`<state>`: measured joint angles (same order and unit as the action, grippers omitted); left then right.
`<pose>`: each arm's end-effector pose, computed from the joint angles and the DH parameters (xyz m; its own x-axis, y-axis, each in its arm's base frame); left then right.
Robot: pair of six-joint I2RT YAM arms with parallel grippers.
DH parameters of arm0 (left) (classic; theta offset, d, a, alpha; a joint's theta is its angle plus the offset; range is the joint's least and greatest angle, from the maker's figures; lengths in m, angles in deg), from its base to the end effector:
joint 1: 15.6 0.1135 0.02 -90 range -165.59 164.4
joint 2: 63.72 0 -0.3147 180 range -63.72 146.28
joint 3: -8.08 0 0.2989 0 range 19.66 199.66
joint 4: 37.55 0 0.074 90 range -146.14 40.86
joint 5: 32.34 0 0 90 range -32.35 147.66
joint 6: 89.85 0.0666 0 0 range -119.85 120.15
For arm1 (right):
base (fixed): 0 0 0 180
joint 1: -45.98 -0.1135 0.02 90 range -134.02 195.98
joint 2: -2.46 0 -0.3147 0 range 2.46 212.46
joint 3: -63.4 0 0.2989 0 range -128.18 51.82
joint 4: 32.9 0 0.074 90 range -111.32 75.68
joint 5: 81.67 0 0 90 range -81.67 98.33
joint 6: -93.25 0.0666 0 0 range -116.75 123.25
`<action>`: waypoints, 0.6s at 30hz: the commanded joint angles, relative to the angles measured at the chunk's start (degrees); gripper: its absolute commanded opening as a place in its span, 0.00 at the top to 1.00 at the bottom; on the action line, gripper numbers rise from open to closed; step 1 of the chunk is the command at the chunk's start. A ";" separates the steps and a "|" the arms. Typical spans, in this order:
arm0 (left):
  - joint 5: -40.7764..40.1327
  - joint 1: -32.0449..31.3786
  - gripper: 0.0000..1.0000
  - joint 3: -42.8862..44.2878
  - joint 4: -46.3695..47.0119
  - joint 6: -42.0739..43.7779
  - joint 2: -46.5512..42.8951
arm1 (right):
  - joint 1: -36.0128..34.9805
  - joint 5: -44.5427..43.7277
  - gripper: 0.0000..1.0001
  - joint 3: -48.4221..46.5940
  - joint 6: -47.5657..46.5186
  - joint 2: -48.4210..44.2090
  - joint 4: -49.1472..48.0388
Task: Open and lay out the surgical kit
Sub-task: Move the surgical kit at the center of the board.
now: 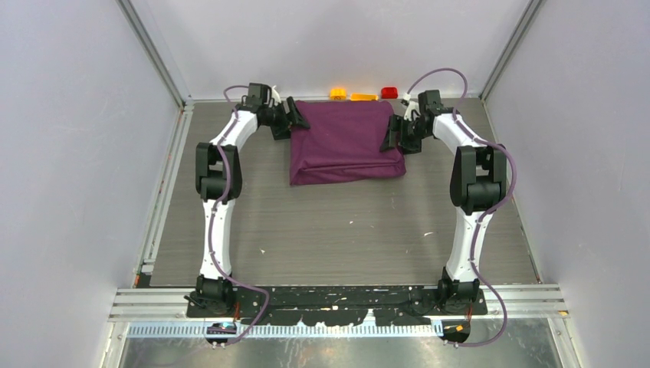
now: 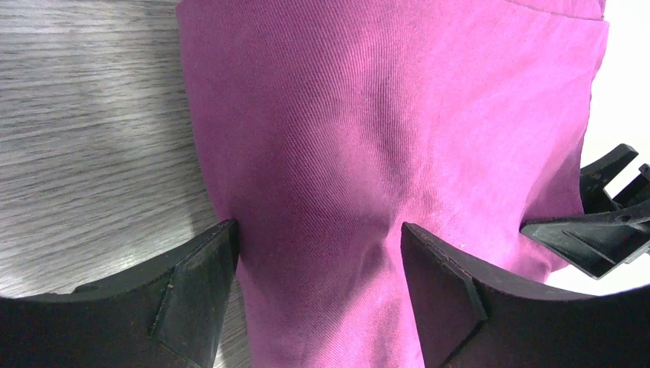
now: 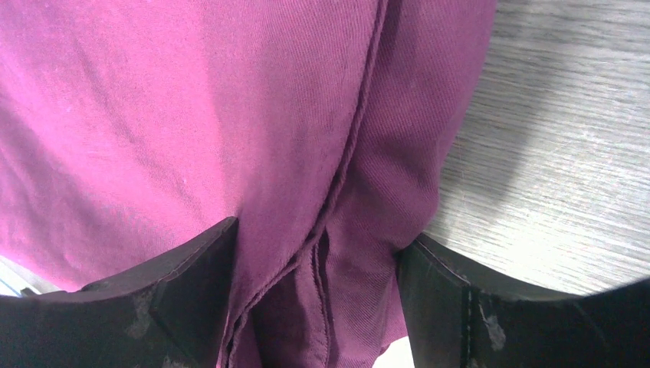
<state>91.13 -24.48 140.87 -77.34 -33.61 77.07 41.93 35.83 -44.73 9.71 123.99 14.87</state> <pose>0.6335 -0.1361 0.1749 -0.8834 -0.3312 -0.3316 0.0047 0.7012 -0.7130 0.5360 0.0688 0.1959 -0.9004 0.0363 -0.4336 -0.1846 0.8705 0.4562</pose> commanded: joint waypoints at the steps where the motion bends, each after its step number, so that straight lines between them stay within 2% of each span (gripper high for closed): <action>1: 3.46 -1.40 0.21 2.47 1.12 1.08 -0.95 | -3.08 5.91 0.23 -3.50 0.55 -0.07 -4.60; 6: 2.34 -1.19 0.15 2.54 -0.10 3.28 -3.33 | -1.91 3.81 0.18 -3.80 -1.18 -2.39 -3.38; 10: 0.71 -0.26 0.01 0.70 0.03 5.87 -7.59 | 1.44 3.59 0.11 -3.16 -2.01 -6.83 -3.14; 18: -4.65 -0.79 0.00 -15.67 13.94 13.55 -23.53 | 10.46 6.72 0.09 1.19 -4.13 -16.99 -2.04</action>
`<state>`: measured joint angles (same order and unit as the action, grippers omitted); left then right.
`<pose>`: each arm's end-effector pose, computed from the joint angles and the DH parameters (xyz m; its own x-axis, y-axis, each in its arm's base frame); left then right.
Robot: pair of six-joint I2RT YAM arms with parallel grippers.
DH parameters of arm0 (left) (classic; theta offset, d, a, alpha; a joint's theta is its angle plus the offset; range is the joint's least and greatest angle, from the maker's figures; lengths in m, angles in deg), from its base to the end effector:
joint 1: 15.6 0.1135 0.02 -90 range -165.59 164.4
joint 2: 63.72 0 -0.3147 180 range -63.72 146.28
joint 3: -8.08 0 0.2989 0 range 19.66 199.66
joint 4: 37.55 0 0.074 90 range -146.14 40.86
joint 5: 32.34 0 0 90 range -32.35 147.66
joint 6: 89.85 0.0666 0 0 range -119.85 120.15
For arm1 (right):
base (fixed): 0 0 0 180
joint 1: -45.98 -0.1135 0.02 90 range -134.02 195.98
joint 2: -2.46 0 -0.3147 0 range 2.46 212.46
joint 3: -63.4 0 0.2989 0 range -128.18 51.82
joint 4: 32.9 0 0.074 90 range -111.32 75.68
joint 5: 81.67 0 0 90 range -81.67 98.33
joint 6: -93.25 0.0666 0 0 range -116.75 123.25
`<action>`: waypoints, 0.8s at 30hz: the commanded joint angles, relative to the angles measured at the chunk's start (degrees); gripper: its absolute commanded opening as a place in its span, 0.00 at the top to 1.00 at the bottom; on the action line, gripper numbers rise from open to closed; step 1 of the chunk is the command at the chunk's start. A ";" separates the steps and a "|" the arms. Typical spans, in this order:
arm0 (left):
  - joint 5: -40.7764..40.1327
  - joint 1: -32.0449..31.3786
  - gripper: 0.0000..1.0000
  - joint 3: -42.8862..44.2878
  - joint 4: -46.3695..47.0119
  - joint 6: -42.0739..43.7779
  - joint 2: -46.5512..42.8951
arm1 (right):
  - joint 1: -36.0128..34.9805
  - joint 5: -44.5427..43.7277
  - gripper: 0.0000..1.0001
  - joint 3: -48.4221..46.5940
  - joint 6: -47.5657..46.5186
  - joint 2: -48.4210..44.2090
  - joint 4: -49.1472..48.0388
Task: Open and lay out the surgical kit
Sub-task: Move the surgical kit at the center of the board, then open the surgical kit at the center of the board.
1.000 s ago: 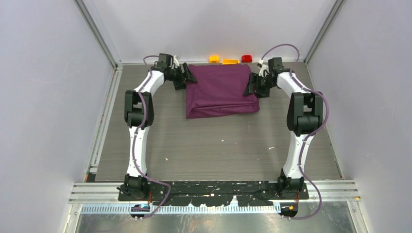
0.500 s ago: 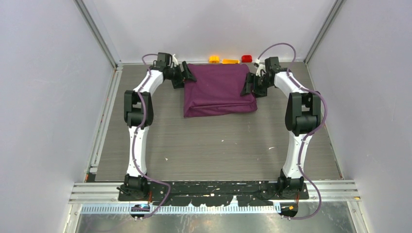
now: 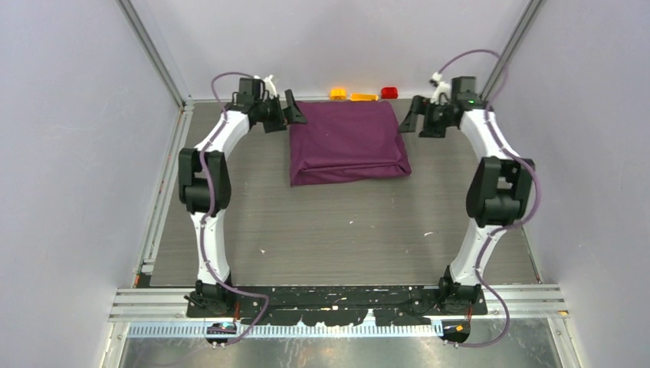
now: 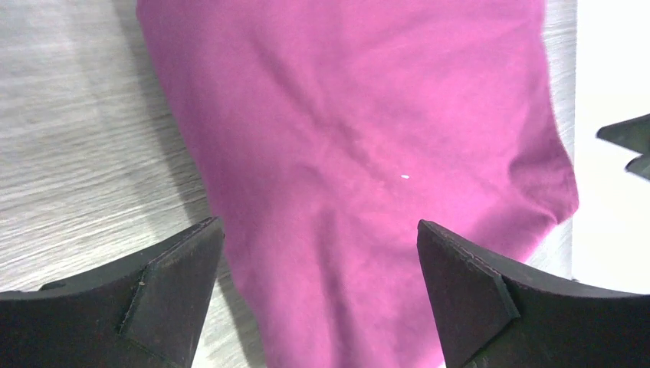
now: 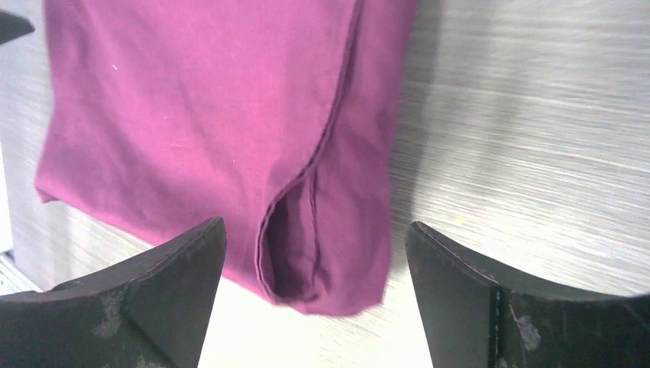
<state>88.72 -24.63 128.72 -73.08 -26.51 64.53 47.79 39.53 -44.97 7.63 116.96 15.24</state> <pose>0.5938 -0.1292 0.2314 -0.8307 -0.2572 -0.4938 0.1494 0.7514 -0.6427 0.5250 0.0179 0.2616 -0.8300 0.0916 -0.5501 -0.2126 0.8600 0.4639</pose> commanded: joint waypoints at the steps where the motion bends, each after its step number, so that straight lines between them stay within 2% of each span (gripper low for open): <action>1: -2.69 -1.34 0.00 -4.15 9.82 8.38 -12.43 | 5.52 3.15 0.09 2.65 -2.40 -11.31 -2.45; 5: -4.40 -7.50 0.01 -2.57 5.11 17.85 -14.77 | 8.69 2.62 0.09 7.77 -3.99 -17.24 -2.48; 10: -8.05 -19.66 0.08 4.80 -3.25 28.98 -11.12 | 11.75 1.84 0.10 15.08 -4.05 -24.57 -2.45; 13: -9.44 -24.98 0.12 9.90 -5.10 30.37 -6.80 | 13.07 1.71 0.10 18.80 -5.08 -28.69 -2.46; 19: -12.73 -32.08 0.21 22.69 -8.02 27.78 3.36 | 15.61 1.76 0.10 25.80 -6.51 -35.04 -2.38; 24: -17.64 -35.83 0.21 25.18 -8.35 29.40 7.14 | 17.72 3.08 0.10 29.22 -7.36 -37.38 -2.45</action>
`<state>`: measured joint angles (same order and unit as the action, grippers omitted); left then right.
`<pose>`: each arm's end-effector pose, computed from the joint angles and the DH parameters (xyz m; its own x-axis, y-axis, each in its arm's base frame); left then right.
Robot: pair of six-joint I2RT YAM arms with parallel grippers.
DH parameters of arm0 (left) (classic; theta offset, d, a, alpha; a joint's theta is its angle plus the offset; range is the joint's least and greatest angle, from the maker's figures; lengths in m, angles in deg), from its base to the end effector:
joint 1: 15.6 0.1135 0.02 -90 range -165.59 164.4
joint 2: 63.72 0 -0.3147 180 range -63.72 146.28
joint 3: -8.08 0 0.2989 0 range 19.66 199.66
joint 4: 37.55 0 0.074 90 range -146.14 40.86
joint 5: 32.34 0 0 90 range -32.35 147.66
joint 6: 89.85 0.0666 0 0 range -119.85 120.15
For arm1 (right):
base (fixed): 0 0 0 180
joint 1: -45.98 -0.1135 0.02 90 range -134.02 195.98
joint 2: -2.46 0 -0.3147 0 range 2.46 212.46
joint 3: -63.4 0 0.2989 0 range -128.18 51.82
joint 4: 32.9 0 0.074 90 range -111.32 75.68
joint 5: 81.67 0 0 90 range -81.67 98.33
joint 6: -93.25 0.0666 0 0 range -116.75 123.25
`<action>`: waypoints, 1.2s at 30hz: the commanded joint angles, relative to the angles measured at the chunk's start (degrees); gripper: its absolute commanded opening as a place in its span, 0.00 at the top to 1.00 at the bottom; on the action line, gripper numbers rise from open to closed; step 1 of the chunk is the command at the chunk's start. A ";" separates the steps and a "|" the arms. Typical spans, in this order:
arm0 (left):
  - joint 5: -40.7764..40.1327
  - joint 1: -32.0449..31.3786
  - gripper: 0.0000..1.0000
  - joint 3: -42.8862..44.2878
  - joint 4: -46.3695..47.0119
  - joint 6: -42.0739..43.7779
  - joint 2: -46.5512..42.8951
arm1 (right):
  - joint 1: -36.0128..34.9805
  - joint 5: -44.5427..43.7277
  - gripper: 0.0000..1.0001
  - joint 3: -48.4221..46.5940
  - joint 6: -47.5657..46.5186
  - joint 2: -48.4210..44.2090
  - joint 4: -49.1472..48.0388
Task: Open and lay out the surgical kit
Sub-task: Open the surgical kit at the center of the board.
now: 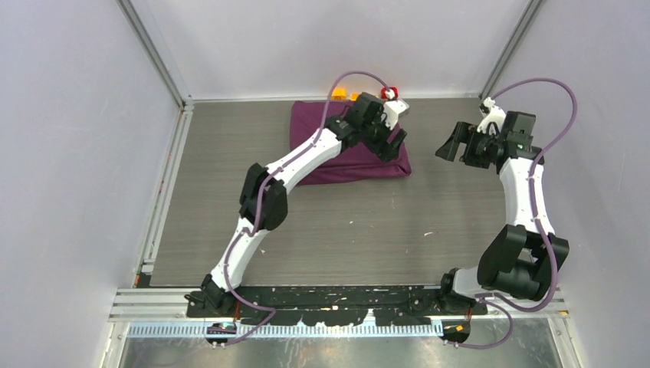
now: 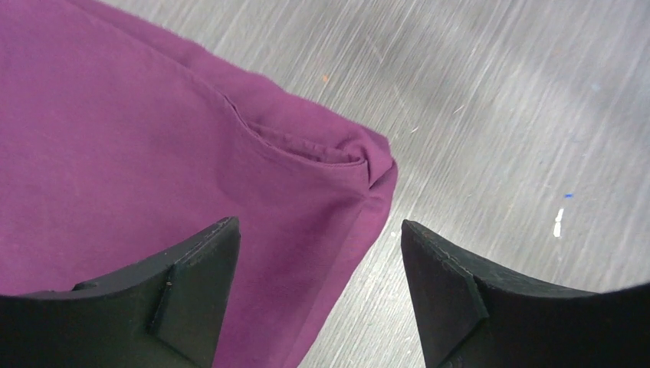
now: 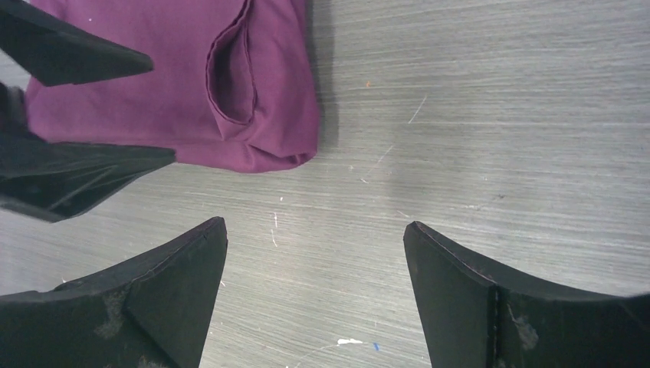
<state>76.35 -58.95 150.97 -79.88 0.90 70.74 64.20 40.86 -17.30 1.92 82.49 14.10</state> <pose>0.4579 -0.4616 0.3055 -0.3945 0.3895 -0.8323 0.8489 0.5012 -0.1678 0.3477 -0.0767 0.3328 -0.6848 0.2048 -0.6993 -0.1050 0.9219 0.3728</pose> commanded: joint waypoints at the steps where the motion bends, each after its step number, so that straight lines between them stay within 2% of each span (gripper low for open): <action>1: -5.97 -2.06 0.21 2.84 -1.27 2.38 1.27 | 1.78 2.34 0.10 1.94 -1.62 -3.02 -1.32; 6: -8.95 -3.69 0.21 3.18 -0.32 3.41 2.95 | 3.17 4.44 0.11 2.91 -1.00 -2.23 -1.41; 15: -8.15 -4.69 0.22 4.79 -0.10 2.47 5.28 | 4.96 6.73 0.11 3.69 -0.22 -0.37 -1.49; 36: -8.13 -4.83 0.35 9.29 -0.14 1.16 8.86 | 6.75 9.00 0.11 4.43 0.53 0.49 -1.41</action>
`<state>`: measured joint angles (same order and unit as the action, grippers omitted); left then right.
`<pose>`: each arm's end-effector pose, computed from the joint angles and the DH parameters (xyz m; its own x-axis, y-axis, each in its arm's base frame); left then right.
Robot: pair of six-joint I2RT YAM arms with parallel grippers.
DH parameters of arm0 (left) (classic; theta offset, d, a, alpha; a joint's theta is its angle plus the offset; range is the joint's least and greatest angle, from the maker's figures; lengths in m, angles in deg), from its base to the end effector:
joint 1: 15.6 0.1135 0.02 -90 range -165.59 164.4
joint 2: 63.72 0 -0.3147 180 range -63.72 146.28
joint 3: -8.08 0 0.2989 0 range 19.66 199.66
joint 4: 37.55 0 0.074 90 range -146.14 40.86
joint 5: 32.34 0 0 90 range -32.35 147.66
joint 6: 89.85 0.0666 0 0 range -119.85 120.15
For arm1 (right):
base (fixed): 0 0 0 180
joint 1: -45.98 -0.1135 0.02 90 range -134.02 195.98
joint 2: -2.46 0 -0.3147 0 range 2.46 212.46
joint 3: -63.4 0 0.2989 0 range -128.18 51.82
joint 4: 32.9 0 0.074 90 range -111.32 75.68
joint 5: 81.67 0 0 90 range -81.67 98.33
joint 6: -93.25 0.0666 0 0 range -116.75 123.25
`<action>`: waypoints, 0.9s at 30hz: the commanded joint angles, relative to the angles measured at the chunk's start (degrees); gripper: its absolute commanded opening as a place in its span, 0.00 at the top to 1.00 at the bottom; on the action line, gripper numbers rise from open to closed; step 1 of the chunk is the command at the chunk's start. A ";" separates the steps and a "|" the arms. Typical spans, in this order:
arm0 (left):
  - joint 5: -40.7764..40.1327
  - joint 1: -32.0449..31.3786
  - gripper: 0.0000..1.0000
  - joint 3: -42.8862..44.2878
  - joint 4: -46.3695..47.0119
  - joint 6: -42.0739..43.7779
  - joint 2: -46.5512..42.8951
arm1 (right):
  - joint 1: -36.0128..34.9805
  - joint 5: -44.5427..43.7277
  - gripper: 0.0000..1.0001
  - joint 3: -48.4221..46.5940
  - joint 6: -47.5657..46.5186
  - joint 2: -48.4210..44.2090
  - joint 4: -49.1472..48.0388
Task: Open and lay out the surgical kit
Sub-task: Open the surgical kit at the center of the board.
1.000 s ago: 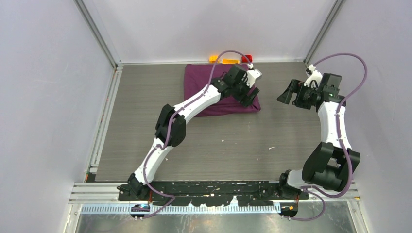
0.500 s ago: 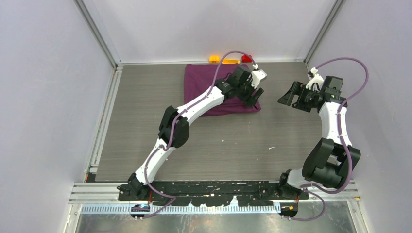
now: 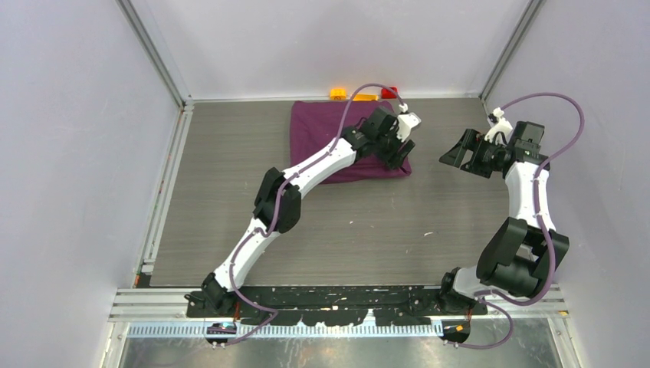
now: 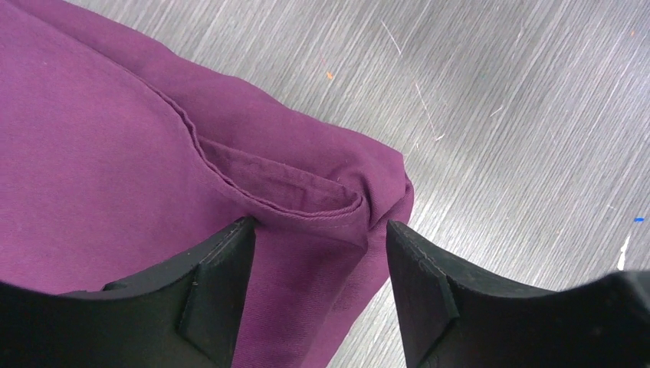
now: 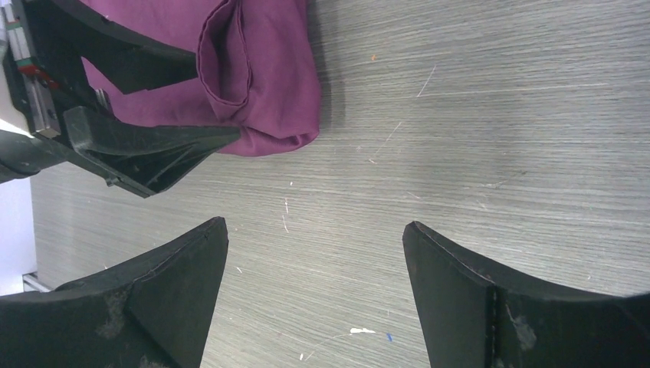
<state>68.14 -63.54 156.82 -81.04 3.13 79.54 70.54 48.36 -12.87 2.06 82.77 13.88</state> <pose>0.4463 -0.5127 0.2444 -0.3690 0.4853 -0.7927 0.8464 0.5278 -0.0709 0.3308 -0.1041 0.3058 -0.7038 0.3042 -0.6420 -0.0659 0.8718 0.4853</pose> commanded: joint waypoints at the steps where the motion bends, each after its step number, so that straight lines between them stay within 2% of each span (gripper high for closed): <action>1: 0.23 -0.22 0.36 3.55 0.98 -1.24 0.00 | 0.41 1.60 0.11 0.00 0.39 0.42 -1.19; 8: 0.33 -0.22 0.48 3.99 1.38 -0.99 -0.12 | 0.47 2.09 0.12 -0.04 0.40 1.67 -1.19; 17: 0.14 -0.24 0.48 4.24 1.50 -0.76 0.93 | 0.49 2.31 0.12 -0.17 0.23 2.54 -1.19; 21: 0.41 -0.22 0.54 4.87 1.49 -1.07 1.29 | 0.49 2.35 0.12 -0.18 0.22 2.90 -1.20; 24: 0.82 -0.22 0.62 5.48 1.28 -1.43 1.40 | 0.49 2.41 0.12 -0.26 0.23 3.01 -1.23; 27: 0.90 -0.22 0.76 5.78 1.17 -2.06 1.28 | 0.54 2.35 0.12 -0.27 0.22 3.01 -1.19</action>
<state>68.33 -63.54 159.43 -80.95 1.80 81.01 70.85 49.56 -12.87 2.08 85.98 13.86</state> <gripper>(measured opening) 0.319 0.880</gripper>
